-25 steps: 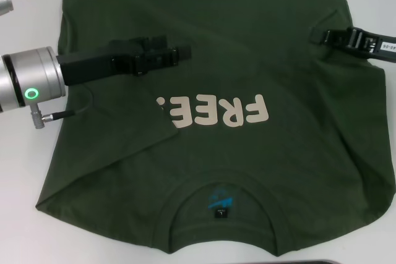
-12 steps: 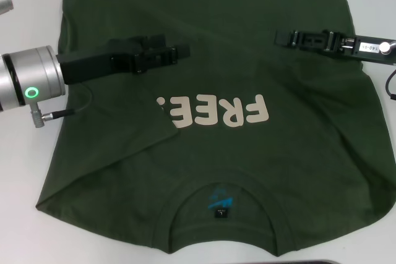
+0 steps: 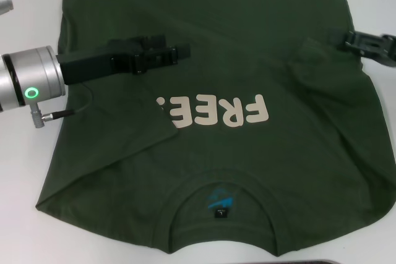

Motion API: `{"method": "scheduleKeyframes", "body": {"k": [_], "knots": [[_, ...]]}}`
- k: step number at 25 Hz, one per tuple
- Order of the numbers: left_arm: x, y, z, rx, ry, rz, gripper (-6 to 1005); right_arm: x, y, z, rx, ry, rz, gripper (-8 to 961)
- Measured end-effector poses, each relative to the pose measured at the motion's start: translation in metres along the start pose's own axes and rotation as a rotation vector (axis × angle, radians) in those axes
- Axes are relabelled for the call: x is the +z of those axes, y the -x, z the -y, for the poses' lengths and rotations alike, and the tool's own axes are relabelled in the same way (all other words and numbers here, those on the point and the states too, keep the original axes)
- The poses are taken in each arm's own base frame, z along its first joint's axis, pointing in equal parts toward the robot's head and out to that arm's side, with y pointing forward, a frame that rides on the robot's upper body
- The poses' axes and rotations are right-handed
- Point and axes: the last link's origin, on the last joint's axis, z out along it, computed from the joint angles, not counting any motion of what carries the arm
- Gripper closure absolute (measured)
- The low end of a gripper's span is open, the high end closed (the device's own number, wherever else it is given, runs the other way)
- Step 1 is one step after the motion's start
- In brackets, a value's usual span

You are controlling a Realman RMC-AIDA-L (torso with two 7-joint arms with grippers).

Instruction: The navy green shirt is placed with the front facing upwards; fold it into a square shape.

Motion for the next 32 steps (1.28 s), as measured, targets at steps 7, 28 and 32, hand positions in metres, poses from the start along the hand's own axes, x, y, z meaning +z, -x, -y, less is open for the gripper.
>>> {"method": "scheduleKeyframes", "body": {"k": [7, 28, 32], "knots": [[-0.001, -0.001, 0.0, 0.0, 0.0, -0.003, 125, -0.049, -0.014, 0.02, 0.079, -0.108, 0.013, 225], [-0.002, 0.002, 0.0, -0.002, 0.0, 0.001, 125, -0.019, -0.033, 0.022, 0.126, -0.13, -0.069, 234], [-0.002, 0.002, 0.0, 0.0, 0.0, 0.001, 125, -0.001, -0.032, 0.015, 0.11, -0.097, -0.1, 235]]}}
